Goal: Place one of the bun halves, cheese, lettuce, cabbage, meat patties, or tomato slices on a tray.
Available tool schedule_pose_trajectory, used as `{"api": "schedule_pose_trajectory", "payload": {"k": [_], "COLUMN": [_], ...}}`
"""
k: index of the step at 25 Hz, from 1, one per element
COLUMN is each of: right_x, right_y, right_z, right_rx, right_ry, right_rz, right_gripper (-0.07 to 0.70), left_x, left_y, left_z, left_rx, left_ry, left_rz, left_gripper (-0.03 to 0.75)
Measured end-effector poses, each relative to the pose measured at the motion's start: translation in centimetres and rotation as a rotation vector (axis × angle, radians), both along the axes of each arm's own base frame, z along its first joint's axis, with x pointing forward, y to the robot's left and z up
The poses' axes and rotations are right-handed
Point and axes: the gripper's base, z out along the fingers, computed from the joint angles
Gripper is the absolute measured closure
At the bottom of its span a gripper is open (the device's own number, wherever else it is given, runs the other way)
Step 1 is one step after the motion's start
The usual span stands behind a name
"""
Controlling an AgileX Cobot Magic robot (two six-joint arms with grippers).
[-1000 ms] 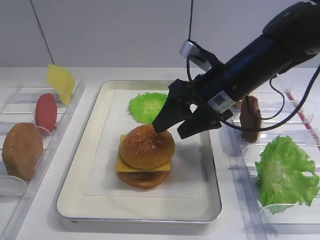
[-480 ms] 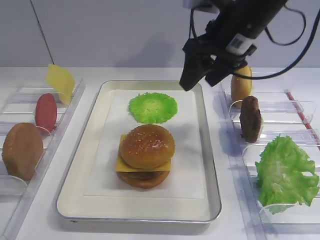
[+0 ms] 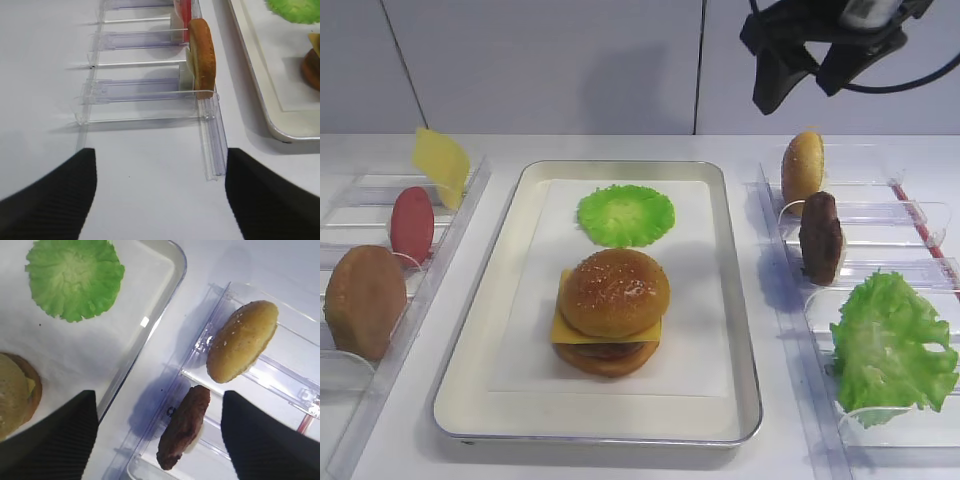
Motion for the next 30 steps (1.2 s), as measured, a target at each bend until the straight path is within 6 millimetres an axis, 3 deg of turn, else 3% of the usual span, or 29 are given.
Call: {"api": "schedule_pose_trajectory", "payload": {"k": [6, 15, 23, 30], "right_x": [-4.1, -13.0, -21.9, -29.9], "right_y": [-1.2, -4.3, -7.3, -10.4], "right_z": [2.8, 5.8, 4.8, 1.6], "right_rx": [0.020, 0.041, 0.108, 0.117], "right_ry": [-0.058, -0.194, -0.316, -0.488], "right_rz": [-0.004, -0.023, -0.103, -0.147], "right_gripper": [0.106, 0.107, 0.106, 0.053], "left_x": [0.0, 0.0, 0.0, 0.0], "left_y": [0.0, 0.0, 0.0, 0.0], "left_z": [0.0, 0.0, 0.0, 0.0], "left_rx": [0.000, 0.000, 0.000, 0.000], "left_ry": [0.000, 0.000, 0.000, 0.000], "left_rz": [0.000, 0.000, 0.000, 0.000], "left_gripper": [0.223, 0.223, 0.223, 0.223]}}
